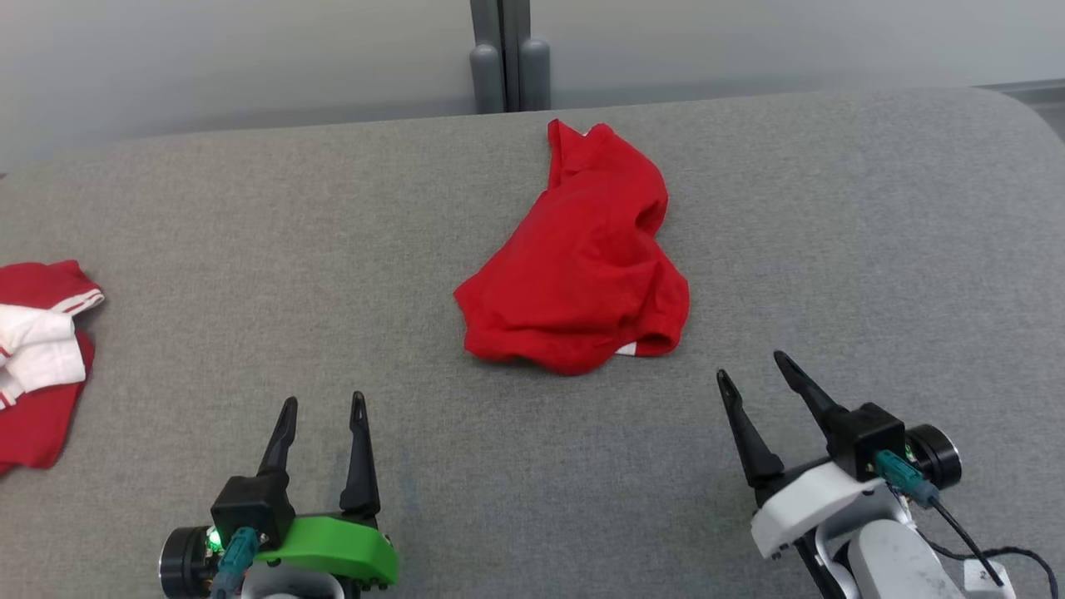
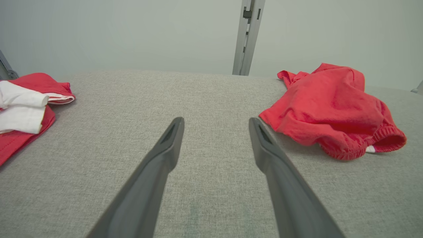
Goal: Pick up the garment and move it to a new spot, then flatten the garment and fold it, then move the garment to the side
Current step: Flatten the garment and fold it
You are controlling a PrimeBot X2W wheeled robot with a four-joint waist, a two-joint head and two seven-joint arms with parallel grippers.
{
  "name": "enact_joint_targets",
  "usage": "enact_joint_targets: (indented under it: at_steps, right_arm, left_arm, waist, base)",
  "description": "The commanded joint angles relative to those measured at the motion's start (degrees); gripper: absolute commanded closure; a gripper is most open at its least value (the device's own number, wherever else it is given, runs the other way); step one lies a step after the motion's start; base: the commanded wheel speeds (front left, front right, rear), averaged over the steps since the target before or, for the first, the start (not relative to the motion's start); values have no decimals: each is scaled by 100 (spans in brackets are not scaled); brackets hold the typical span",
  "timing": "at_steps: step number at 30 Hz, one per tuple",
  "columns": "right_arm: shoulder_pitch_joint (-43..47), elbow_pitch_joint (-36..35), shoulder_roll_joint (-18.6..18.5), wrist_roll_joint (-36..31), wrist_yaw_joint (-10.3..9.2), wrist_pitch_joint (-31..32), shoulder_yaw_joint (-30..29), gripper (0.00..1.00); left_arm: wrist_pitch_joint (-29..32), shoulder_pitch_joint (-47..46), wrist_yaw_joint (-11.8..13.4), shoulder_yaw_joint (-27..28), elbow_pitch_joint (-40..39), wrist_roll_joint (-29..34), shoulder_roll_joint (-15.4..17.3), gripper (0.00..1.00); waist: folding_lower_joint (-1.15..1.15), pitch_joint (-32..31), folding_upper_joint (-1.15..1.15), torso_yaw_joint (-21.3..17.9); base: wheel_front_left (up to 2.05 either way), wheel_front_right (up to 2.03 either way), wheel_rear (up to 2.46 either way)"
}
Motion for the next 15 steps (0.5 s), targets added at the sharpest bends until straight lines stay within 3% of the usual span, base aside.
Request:
enact_joint_targets:
  at_steps: [1, 15]
  right_arm:
    - [-191, 75, -16, -71, -10, -1, 104, 0]
    - [-1383, 814, -172, -29, -10, -1, 1490, 0]
  left_arm:
    - [4, -113, 40, -30, 6, -33, 24, 0]
    - [4, -545, 142, -323, 17, -267, 22, 0]
  waist:
    - [0, 357, 0, 292]
    - [0, 984, 0, 1022]
  base:
    - [0, 0, 0]
    - [0, 0, 0]
